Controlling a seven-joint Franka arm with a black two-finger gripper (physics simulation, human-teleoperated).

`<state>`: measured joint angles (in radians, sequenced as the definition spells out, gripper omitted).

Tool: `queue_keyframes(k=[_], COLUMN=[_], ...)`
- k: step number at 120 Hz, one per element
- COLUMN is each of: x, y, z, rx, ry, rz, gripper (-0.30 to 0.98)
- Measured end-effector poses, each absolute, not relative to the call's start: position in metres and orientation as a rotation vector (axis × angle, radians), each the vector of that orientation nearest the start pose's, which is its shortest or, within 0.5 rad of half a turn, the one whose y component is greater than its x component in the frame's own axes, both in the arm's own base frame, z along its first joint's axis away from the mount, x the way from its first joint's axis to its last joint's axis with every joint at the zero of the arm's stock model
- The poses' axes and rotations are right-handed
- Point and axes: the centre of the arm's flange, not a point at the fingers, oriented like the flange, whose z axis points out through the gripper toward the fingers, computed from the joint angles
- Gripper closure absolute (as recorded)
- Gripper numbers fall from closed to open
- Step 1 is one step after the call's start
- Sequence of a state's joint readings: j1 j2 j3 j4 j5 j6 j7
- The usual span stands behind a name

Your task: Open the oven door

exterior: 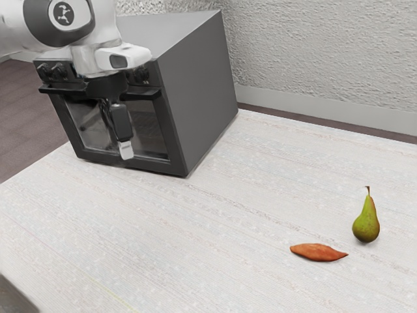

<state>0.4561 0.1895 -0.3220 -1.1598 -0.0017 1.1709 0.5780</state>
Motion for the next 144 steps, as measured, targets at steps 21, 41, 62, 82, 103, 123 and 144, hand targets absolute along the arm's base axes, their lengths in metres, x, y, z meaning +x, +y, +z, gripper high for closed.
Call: queue_keyframes(k=[21, 41, 62, 82, 103, 123, 144], x=[0.538, 0.458, 0.534, 0.552, 0.572, 0.574, 0.568], y=[0.092, 0.026, 0.232, 0.334, 0.342, 0.344, 0.325], z=[0.725, 0.880, 0.793, 0.733, 0.719, 0.721, 0.739], rx=[-3.053, -2.422, -2.369, -2.212, -1.928, -1.771, -1.709], ry=[0.895, 1.252, 1.410, 1.665, 1.893, 1.983, 1.986], rz=[-0.018, -0.309, -0.197, -0.213, -0.225, -0.160, -0.043], gripper=[0.00, 0.00, 0.00, 0.00, 0.00, 0.00, 0.00])
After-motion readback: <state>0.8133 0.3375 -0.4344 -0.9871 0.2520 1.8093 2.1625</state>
